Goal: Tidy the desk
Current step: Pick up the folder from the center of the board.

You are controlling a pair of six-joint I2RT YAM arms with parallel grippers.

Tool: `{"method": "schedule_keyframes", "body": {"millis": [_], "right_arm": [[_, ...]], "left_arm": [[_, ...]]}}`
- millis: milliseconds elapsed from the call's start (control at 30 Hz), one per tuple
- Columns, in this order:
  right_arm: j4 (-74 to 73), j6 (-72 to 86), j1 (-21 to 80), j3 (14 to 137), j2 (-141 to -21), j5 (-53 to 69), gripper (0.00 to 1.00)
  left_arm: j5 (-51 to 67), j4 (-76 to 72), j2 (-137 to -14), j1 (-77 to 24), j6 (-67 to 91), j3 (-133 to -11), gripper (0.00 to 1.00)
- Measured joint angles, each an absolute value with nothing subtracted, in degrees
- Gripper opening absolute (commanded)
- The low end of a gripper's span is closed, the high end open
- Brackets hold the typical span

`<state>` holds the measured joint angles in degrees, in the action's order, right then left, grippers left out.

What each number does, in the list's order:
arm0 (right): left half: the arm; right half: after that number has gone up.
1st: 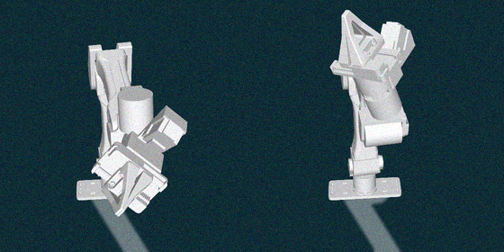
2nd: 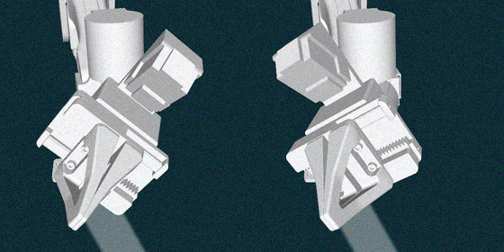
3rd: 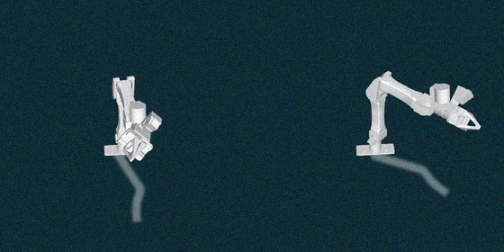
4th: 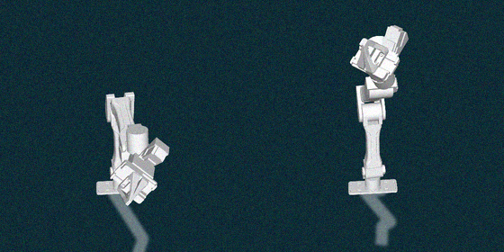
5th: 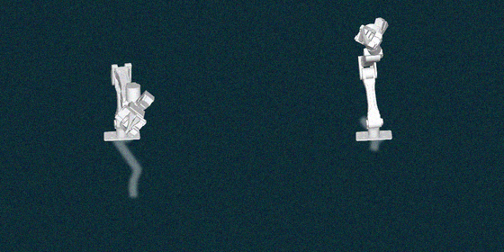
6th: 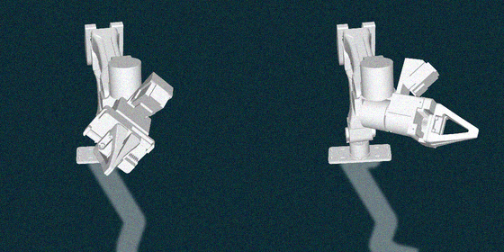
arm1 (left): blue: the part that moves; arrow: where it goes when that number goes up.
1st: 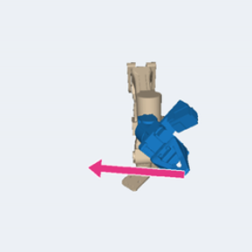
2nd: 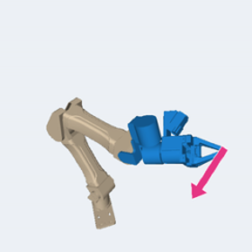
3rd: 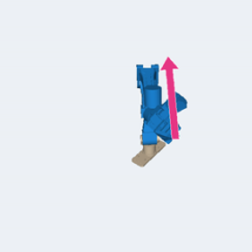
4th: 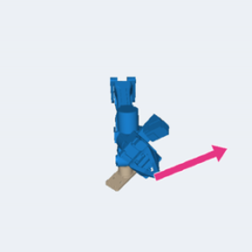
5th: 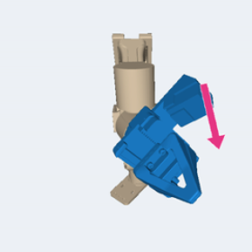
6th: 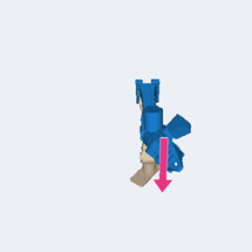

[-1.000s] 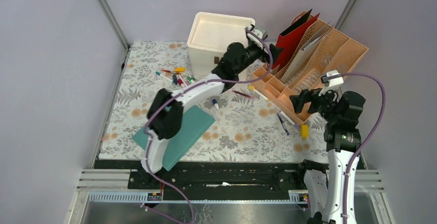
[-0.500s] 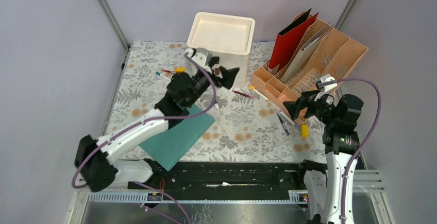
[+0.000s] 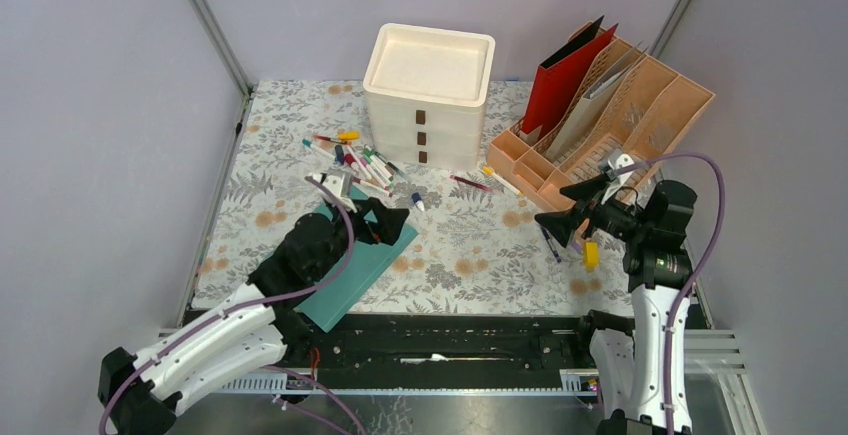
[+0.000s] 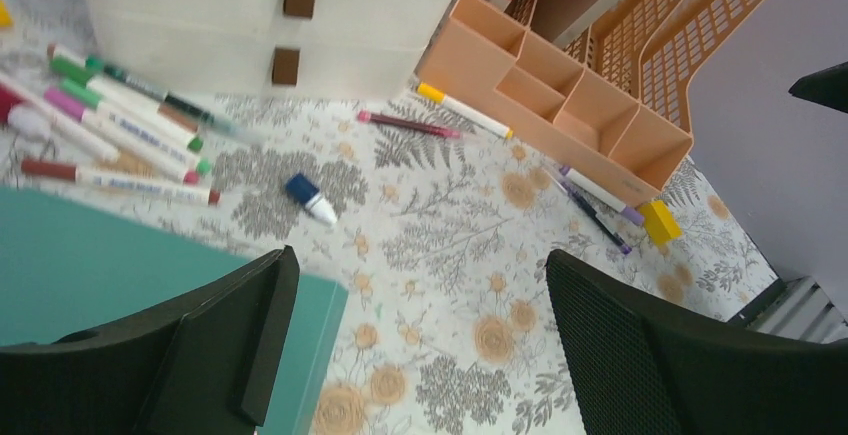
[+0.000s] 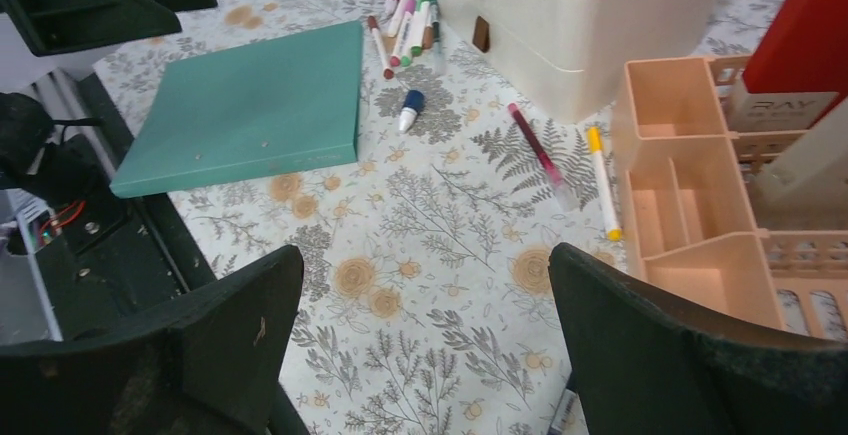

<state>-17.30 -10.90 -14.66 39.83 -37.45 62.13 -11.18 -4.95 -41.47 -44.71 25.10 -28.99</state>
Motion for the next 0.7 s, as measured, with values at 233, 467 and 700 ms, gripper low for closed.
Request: {"method": "schedule_keyframes", "body": {"millis": [233,467,700], "right_arm": [[-20.62,-16.56,-5.26,40.8,-44.91,62.37,1.0],[-26.11,-22.92,19.64,48.9,-60.66,51.79,1.0],[-21.41,-22.28,36.95,53.6,-77.87,39.38,1.0]], "left_arm": [[-12.8,1.06,-37.82,-44.58,31.75,-24.86,0.99],[-13.85,4.64,-45.71,-44.58,37.21,-22.35,0.99],[-16.49,7.84,-44.91,-44.58,41.69,-20.82,0.99]]}}
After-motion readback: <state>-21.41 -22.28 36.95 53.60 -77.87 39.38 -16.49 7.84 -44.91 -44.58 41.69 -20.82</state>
